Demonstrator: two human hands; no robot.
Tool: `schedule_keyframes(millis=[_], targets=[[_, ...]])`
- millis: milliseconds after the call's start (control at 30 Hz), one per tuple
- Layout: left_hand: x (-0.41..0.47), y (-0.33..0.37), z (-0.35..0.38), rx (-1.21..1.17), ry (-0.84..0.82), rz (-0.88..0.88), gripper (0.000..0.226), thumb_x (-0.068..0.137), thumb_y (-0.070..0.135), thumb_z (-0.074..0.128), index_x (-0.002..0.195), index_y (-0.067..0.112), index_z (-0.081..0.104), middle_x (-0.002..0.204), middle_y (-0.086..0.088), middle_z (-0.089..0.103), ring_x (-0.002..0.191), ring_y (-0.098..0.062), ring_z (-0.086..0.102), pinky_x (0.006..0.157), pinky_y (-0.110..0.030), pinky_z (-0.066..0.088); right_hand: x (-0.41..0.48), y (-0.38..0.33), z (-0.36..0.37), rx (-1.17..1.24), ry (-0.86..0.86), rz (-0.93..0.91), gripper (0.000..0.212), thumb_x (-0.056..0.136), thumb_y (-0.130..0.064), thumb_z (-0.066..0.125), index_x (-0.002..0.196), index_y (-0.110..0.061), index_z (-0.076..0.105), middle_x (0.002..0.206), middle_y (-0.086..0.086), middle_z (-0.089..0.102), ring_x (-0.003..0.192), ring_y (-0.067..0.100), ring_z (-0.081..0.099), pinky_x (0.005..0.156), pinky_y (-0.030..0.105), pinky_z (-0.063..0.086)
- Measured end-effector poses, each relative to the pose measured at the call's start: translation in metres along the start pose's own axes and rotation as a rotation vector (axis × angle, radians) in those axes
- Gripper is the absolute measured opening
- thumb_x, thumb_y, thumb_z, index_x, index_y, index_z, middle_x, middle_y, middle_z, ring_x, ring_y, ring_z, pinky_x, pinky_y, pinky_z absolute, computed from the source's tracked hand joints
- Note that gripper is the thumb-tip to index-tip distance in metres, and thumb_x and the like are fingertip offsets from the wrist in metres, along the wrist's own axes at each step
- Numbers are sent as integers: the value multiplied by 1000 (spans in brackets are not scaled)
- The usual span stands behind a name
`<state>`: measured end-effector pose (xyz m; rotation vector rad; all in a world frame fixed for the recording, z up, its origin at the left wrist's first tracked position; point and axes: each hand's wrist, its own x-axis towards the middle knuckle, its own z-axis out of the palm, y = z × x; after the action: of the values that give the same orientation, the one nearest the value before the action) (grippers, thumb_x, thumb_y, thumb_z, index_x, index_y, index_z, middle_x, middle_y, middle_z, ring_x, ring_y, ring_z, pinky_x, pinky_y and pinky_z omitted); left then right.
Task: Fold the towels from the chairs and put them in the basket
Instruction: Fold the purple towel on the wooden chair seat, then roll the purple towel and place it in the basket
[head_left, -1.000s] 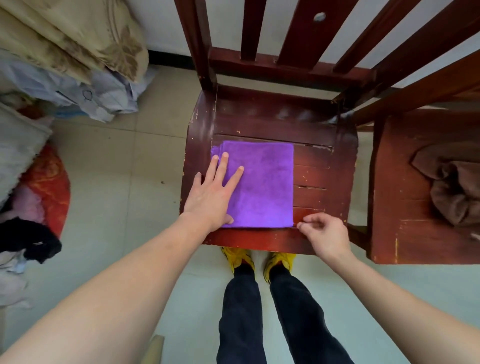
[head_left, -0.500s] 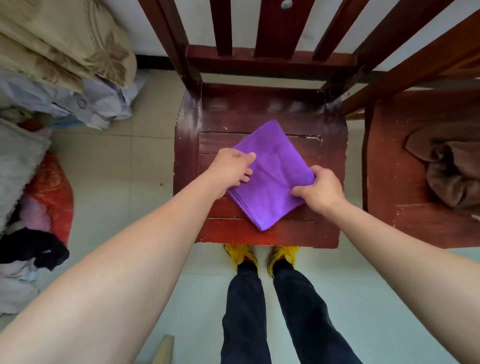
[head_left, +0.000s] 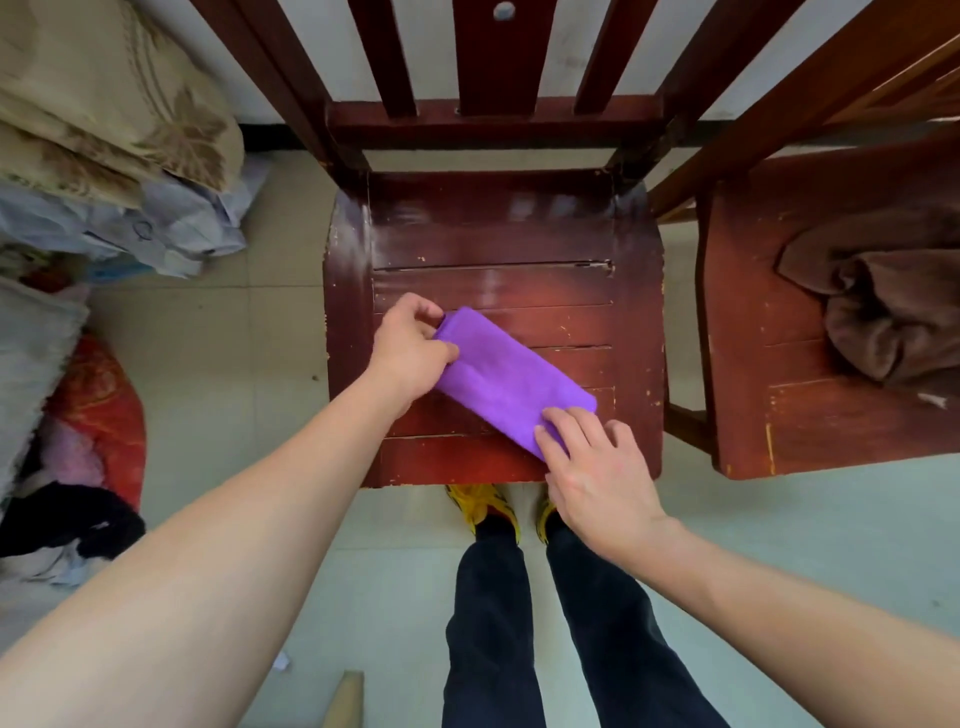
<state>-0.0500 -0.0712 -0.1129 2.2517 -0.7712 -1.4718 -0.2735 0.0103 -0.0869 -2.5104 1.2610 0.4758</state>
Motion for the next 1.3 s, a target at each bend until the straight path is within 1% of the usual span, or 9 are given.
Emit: schedule_keyframes(millis=[133, 200, 267, 500, 733, 867, 1100, 1200, 1300], targets=[[-17, -8, 5, 763, 231, 637, 36, 74, 1, 61, 108, 11, 54, 99, -14, 53, 91, -34, 52, 65, -41, 43, 9, 7, -3, -6, -38, 50, 28, 74, -14, 70, 102, -11, 69, 116, 8, 63, 101, 30, 59, 73, 39, 44], [-24, -11, 11, 986, 109, 873, 37, 70, -2, 52, 106, 6, 55, 96, -18, 51, 86, -37, 51, 54, -39, 32, 18, 10, -4, -21, -80, 39, 22, 74, -7, 67, 95, -11, 68, 103, 9, 62, 90, 31, 57, 65, 37, 37], [-24, -17, 18, 1077, -46, 812, 44, 75, -2, 50, 117, 7, 49, 106, -17, 48, 93, -36, 48, 54, -38, 28, 26, 14, -2, 59, -109, 48, 24, 73, 2, 63, 95, -7, 63, 96, 13, 58, 83, 34, 54, 59, 37, 33], [-13, -28, 20, 1201, -87, 770, 60, 76, -1, 55, 132, 7, 36, 114, -14, 43, 98, -30, 43, 80, -39, 44, 21, 16, 14, 135, -165, 52, 38, 84, -4, 52, 121, -13, 51, 121, 10, 49, 99, 31, 48, 67, 36, 34], [-17, -9, 8, 1241, -298, 677, 59, 83, 20, 61, 133, 13, 31, 120, -11, 39, 104, -29, 42, 68, -33, 35, 39, 9, 4, 196, -252, 141, 30, 91, -13, 51, 120, -14, 43, 117, 8, 46, 101, 28, 48, 72, 36, 35], [-14, -2, 21, 1350, -285, 599, 65, 80, 9, 65, 133, 15, 28, 122, -13, 37, 107, -31, 42, 69, -37, 37, 42, 5, 6, 227, -279, 192, 32, 90, -6, 47, 120, -14, 41, 117, 10, 44, 104, 29, 46, 77, 38, 40], [-3, 21, 13, 1202, -446, 483, 63, 76, 35, 66, 129, 18, 37, 123, -9, 43, 114, -30, 45, 78, -36, 40, 47, 21, -3, 459, -334, 294, 39, 93, -55, 46, 111, -20, 51, 112, 2, 51, 107, 25, 50, 84, 41, 44], [1, 29, 6, 1326, -310, 699, 54, 80, 38, 62, 128, 20, 44, 127, -10, 43, 119, -30, 42, 91, -39, 38, 48, 27, -2, 289, -104, 409, 43, 85, -52, 60, 113, -22, 51, 112, 2, 53, 105, 25, 50, 79, 39, 42], [4, 23, 10, 1450, -221, 872, 85, 80, 26, 66, 150, 23, 17, 155, -15, 19, 142, -30, 20, 108, -44, 26, 53, 17, 6, 244, -68, 402, 70, 82, -46, 66, 141, -22, 36, 140, 6, 42, 125, 26, 42, 90, 42, 39]])
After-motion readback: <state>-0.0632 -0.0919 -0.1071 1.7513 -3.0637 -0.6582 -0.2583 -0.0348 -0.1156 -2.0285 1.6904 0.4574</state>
